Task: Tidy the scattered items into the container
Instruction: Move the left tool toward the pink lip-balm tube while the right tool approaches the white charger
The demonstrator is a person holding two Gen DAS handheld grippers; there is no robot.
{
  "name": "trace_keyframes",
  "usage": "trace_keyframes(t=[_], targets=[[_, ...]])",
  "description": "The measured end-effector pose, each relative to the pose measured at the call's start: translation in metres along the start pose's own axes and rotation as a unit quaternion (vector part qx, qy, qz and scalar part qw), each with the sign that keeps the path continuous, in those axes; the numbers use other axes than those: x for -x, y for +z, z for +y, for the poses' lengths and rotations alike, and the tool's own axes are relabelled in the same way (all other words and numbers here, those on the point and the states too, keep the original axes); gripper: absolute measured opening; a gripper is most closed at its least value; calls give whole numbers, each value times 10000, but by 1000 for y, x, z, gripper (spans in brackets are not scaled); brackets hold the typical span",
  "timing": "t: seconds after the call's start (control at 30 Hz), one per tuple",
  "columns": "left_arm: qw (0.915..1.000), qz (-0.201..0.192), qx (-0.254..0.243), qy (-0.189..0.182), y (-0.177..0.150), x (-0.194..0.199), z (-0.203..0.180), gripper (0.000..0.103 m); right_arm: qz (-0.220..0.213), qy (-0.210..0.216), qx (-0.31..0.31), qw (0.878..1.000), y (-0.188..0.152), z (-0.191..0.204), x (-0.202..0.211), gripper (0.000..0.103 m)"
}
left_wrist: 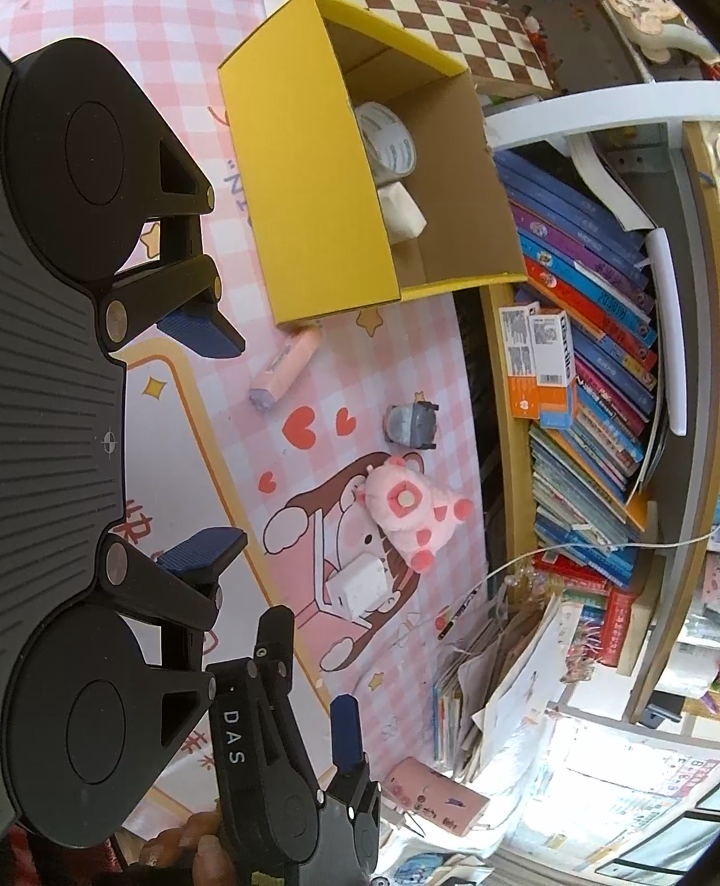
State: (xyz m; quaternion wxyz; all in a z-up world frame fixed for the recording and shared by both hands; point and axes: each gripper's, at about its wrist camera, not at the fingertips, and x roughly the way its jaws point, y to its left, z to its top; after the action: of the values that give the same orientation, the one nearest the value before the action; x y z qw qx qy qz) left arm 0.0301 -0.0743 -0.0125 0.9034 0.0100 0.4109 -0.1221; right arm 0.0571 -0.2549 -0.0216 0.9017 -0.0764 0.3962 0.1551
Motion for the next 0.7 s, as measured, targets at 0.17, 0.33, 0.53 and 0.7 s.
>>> trace_keyframes(t=[0.17,0.33,0.53,0.7], targets=[[10000,58,-43,45,2,-4,-2,69,34,19,-84,10000,0,-5,-6,93],[9999,125,-83,64,4,-10,-4,69,93,31,-159,9998,0,-10,-14,93],[9996,231,-142,47,8,-21,-7,69,163,45,-248,9995,1,-16,-22,93],[9992,294,-257,42,10,-30,-11,69,191,-31,-314,9993,1,-22,-30,93]])
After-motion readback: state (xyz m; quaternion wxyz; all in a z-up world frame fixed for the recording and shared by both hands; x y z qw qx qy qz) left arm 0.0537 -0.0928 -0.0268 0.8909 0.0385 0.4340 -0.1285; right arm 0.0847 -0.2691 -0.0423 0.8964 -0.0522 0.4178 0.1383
